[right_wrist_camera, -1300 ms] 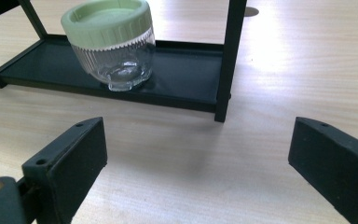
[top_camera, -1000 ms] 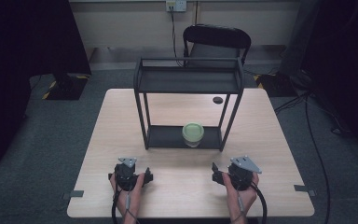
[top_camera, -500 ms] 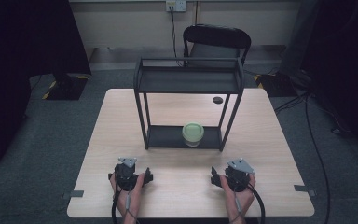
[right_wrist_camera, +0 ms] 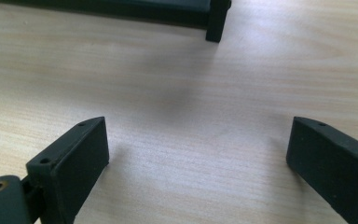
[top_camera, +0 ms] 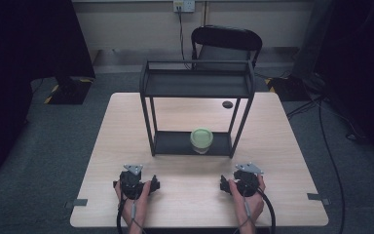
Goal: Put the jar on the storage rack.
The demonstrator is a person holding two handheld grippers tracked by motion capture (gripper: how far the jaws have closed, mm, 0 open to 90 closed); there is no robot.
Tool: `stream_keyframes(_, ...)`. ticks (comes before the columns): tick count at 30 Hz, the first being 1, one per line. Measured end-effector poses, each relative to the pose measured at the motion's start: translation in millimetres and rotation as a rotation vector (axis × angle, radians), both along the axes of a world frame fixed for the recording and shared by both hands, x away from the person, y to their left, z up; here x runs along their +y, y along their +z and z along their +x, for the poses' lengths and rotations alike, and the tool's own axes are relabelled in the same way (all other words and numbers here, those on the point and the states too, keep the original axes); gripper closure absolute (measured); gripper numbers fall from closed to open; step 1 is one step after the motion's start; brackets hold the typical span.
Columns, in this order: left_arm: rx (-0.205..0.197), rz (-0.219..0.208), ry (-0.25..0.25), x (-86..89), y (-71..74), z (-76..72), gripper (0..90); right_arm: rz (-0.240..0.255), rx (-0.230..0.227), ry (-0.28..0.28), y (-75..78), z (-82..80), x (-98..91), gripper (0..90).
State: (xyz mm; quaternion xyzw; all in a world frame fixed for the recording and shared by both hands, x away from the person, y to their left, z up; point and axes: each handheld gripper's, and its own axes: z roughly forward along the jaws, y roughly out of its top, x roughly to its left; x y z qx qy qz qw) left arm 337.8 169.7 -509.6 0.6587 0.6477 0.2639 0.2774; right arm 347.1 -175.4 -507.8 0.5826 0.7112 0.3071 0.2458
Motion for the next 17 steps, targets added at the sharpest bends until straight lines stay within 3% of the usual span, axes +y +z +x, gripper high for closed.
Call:
stream_keyframes(3,0.000,0.000,0.000,0.0,0.0,0.0,0.2,-0.021,0.005,-0.002,-0.3,0.3,2.2,3.9)
stream_keyframes(17,0.000,0.001,0.000,0.0,0.0,-0.1,0.2,-0.020,0.006,-0.004,-0.4,0.4,2.2,3.6)
